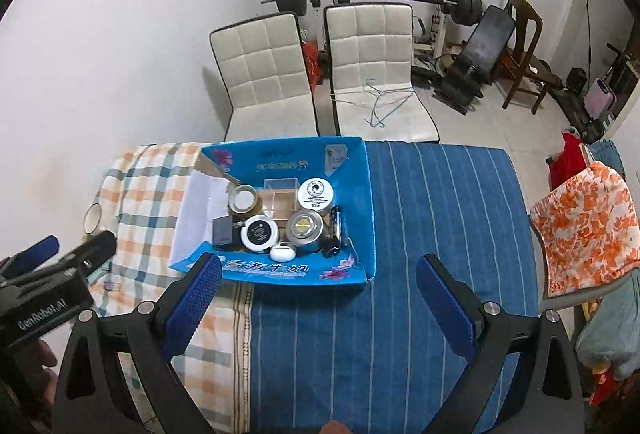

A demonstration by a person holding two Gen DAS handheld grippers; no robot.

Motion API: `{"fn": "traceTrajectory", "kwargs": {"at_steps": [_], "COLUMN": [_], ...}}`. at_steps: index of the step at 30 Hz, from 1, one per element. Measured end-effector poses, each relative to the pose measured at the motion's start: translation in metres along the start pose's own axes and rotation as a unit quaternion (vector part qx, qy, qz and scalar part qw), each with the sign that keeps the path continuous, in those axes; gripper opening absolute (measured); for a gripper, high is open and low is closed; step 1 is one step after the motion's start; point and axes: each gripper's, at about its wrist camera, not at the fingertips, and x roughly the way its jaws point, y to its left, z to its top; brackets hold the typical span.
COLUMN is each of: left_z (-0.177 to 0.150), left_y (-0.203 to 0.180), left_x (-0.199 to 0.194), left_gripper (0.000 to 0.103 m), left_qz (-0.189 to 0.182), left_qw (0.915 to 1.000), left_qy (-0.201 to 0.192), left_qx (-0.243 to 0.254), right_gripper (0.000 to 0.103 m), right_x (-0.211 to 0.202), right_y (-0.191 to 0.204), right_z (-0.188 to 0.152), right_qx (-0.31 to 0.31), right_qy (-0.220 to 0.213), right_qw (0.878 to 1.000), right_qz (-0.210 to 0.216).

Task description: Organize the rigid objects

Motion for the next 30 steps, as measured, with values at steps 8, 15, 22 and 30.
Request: {"fn": "traceTrajectory", "kwargs": {"at_steps": [8, 15, 22, 30], "left_z": [-0.007, -0.007, -0.008, -0.009], "left_y": [-0.001, -0.004, -0.009, -0.012], "left_x": [-0.01, -0.011, -0.013, -0.013], "left_gripper": [0.103, 0.103, 0.103, 0.103], "left_qz": [0.01, 0.013, 0.014, 0.014], "left_qw": [0.9999, 0.9996, 0.9991, 0.9989], "left_qy": [-0.004, -0.005, -0.009, -0.009], "left_qx": [0.013, 0.026, 0.04, 0.043], "right_gripper": [0.1, 0.1, 0.1, 0.1], "right_x": [-0.024, -0.019, -0.018, -0.016], "right_y": [0.003, 0.0, -0.003, -0.003], "right_z": [-0.002, -0.006, -0.009, -0.011], "right_qx": [-0.014, -0.013, -0.009, -0.01], "right_qy": [-0.016, -0.012, -0.013, -0.013], "right_qw": [1.0, 0.999, 0.999, 0.999], "right_qz": [-0.017, -0.028, -0.034, -0.043]}}
